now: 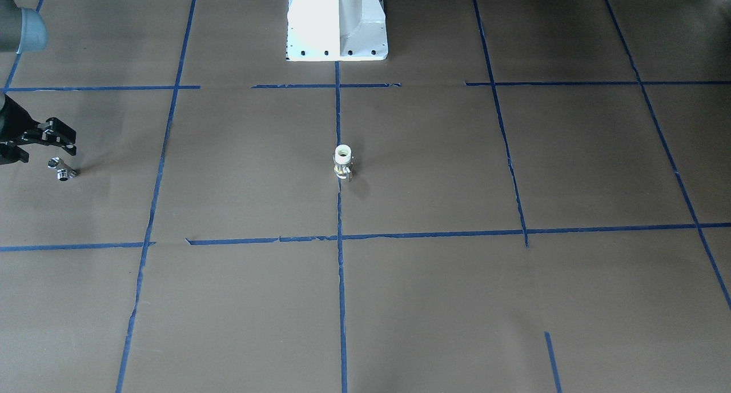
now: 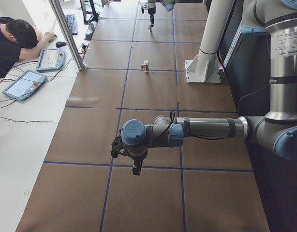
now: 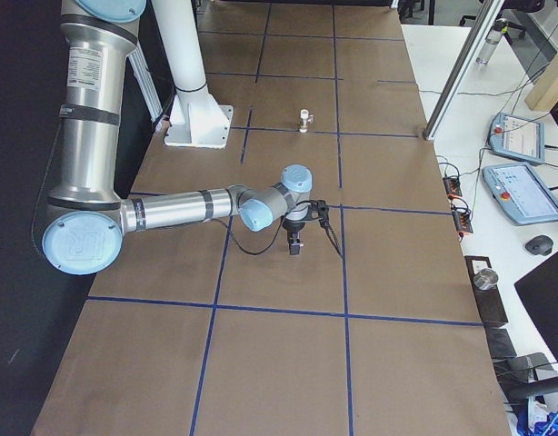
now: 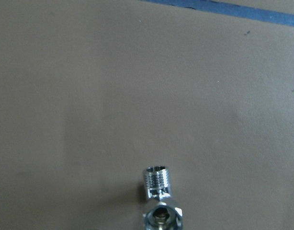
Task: Assemble PPR valve and pipe with both arms
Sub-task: 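Lower the right gripper onto the chrome valve and close it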
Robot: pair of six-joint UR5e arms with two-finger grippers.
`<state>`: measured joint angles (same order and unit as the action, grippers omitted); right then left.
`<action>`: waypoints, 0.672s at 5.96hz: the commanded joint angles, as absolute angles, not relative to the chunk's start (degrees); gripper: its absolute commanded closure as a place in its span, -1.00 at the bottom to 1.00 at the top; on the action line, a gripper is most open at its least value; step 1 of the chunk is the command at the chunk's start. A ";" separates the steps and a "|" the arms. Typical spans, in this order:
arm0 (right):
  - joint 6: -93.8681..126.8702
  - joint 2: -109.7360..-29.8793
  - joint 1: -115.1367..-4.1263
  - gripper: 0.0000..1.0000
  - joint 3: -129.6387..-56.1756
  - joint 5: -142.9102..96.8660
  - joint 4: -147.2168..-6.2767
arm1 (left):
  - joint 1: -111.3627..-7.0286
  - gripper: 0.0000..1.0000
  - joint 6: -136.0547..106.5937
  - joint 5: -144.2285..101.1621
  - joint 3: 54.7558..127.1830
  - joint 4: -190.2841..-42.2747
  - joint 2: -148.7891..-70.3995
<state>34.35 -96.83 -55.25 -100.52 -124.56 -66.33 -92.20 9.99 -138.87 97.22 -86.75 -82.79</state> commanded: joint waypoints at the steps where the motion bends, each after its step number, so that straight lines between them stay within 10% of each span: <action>1: 34.37 -95.19 -54.58 -0.72 -98.01 -124.28 -66.09 | -92.20 -1.00 10.02 -138.87 97.47 -86.75 -82.79; 2: 34.28 -95.19 -54.58 0.66 -97.82 -124.28 -66.01 | -92.20 -1.00 9.93 -138.87 97.56 -86.75 -82.79; 4: 34.36 -95.01 -54.84 1.00 -98.69 -124.54 -66.09 | -92.20 -1.00 9.93 -138.96 97.82 -86.75 -82.79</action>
